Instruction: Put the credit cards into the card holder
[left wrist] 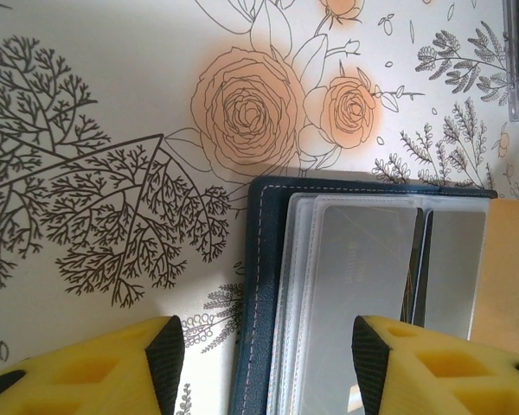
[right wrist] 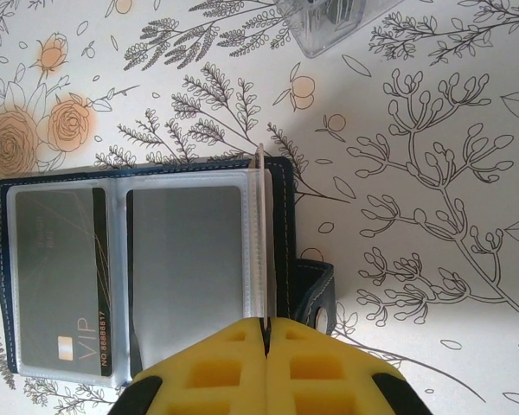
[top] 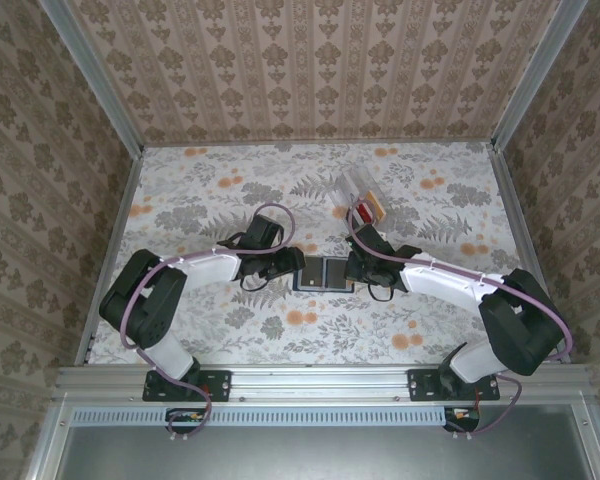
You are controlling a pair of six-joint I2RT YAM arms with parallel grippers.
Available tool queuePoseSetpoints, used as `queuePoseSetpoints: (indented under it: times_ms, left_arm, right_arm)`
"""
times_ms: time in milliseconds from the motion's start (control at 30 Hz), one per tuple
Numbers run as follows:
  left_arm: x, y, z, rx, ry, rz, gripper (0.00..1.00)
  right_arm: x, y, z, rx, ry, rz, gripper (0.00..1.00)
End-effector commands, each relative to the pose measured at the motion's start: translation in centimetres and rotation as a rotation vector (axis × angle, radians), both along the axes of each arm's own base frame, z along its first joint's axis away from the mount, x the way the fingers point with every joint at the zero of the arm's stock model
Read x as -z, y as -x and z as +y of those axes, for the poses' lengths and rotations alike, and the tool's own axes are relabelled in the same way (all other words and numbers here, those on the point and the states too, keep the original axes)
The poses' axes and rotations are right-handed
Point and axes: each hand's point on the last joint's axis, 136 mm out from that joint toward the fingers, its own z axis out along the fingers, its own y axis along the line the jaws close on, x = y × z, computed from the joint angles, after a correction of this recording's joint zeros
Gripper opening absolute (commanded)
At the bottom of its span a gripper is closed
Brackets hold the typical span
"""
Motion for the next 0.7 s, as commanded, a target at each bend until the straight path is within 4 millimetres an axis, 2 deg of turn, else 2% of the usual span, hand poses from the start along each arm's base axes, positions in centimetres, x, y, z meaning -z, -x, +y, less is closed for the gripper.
queuePoseSetpoints:
  times_ms: [0, 233, 333, 667]
  left_arm:
    - [0.1, 0.1, -0.3, -0.001, 0.003, 0.014, 0.57]
    - [0.4, 0.2, -0.5, 0.007, 0.001, 0.023, 0.56]
    - [0.5, 0.3, -0.6, 0.008, 0.000, 0.024, 0.55]
    - [0.5, 0.4, -0.9, 0.013, -0.001, 0.023, 0.54]
  right_arm:
    - [0.5, 0.4, -0.1, -0.013, 0.016, 0.002, 0.00]
    - [2.2, 0.4, 0.6, -0.025, 0.003, 0.030, 0.00]
    - [2.1, 0.3, 1.3, -0.035, -0.039, 0.026, 0.00]
    - [-2.3, -0.7, 4.5, -0.097, -0.243, -0.075, 0.00]
